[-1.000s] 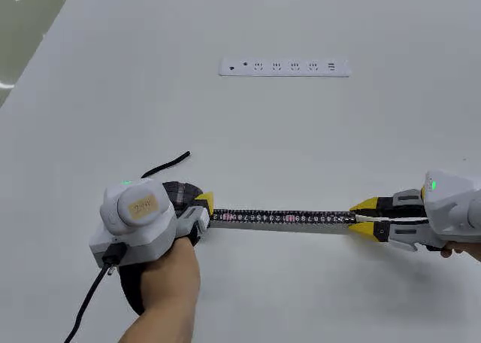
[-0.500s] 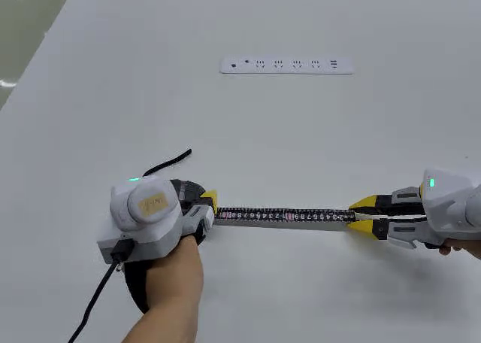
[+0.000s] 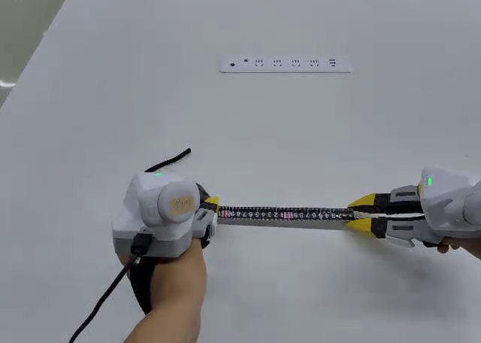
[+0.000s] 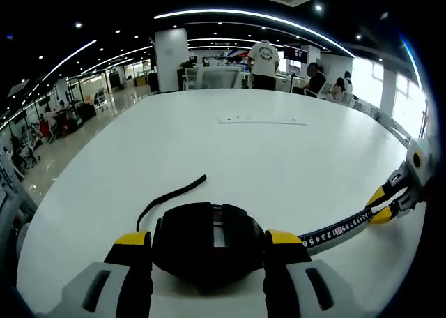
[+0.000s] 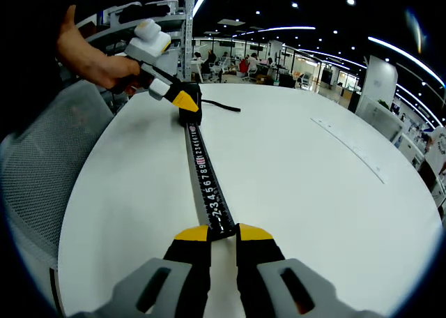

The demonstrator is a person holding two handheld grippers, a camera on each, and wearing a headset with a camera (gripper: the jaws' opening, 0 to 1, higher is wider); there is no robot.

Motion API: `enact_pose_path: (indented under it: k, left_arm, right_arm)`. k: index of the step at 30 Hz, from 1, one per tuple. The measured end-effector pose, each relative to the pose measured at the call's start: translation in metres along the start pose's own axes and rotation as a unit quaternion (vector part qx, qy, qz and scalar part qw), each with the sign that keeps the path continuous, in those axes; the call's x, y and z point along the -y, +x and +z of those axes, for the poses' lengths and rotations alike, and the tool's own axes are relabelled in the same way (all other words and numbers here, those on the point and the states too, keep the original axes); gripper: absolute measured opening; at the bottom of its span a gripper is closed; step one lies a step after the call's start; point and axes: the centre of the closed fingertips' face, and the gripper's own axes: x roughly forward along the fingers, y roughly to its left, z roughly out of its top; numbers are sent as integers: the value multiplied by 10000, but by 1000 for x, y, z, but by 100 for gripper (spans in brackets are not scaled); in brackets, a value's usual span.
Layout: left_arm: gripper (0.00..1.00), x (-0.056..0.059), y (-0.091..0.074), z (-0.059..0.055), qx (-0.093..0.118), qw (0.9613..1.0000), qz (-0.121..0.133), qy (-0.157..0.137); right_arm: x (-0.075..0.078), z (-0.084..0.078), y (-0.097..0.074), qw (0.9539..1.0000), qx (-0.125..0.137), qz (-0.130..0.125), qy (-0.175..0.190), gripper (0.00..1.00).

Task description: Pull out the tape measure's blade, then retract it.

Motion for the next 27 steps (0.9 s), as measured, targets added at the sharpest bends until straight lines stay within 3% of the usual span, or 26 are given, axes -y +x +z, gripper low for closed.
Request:
enact_pose_path:
  k: [14, 27]
  left_arm:
    - [62, 0, 0, 4, 99, 9992, -15, -379]
    - [56, -1, -2, 3, 15, 9994, -62, -344]
  right_arm:
    - [1, -1, 0, 10000, -40, 27, -21, 11]
    - [2, 0, 2, 10000, 9, 34, -20, 11]
